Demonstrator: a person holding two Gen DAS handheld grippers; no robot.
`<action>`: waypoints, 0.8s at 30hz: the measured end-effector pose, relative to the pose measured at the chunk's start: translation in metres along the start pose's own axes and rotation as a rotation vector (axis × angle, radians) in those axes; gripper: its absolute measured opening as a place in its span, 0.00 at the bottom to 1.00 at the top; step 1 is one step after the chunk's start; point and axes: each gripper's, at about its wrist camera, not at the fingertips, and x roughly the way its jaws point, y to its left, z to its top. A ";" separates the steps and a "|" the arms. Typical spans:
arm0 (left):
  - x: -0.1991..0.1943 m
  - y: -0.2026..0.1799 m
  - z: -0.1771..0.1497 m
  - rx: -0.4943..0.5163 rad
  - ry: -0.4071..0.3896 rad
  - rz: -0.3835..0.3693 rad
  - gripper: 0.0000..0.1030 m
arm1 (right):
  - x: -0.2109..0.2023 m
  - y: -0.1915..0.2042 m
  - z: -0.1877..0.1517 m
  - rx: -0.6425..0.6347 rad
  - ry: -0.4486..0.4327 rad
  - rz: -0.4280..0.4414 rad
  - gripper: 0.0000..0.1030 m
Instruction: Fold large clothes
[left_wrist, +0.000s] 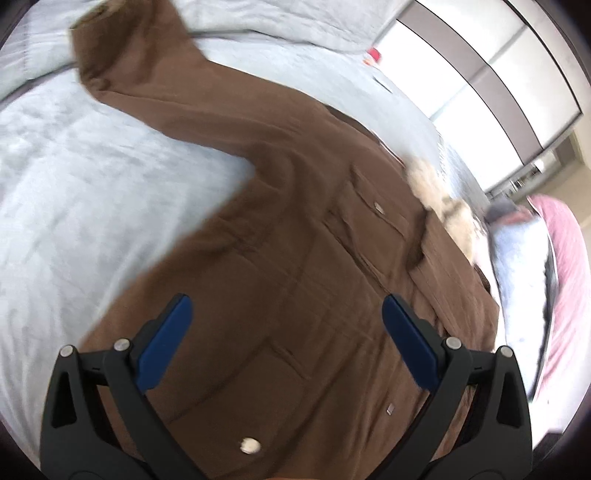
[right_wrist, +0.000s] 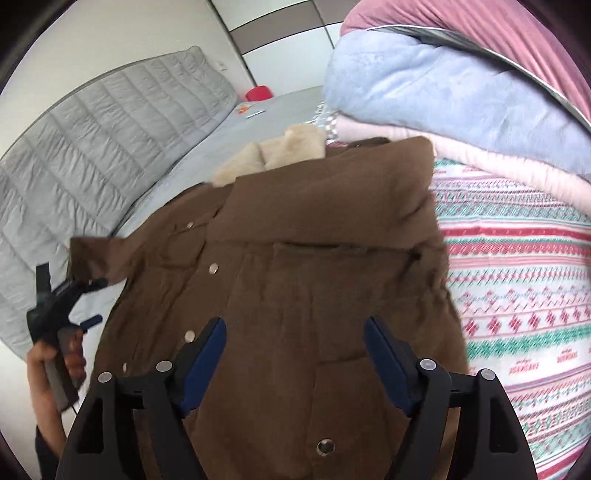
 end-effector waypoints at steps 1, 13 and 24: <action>-0.001 0.005 0.004 -0.010 -0.015 0.022 0.99 | 0.002 0.007 0.002 -0.019 0.001 -0.017 0.76; -0.026 0.104 0.096 -0.176 -0.282 0.343 0.99 | -0.007 0.019 -0.009 -0.210 -0.147 -0.134 0.82; 0.009 0.129 0.178 -0.025 -0.357 0.610 0.99 | -0.006 0.023 -0.007 -0.194 -0.145 -0.069 0.83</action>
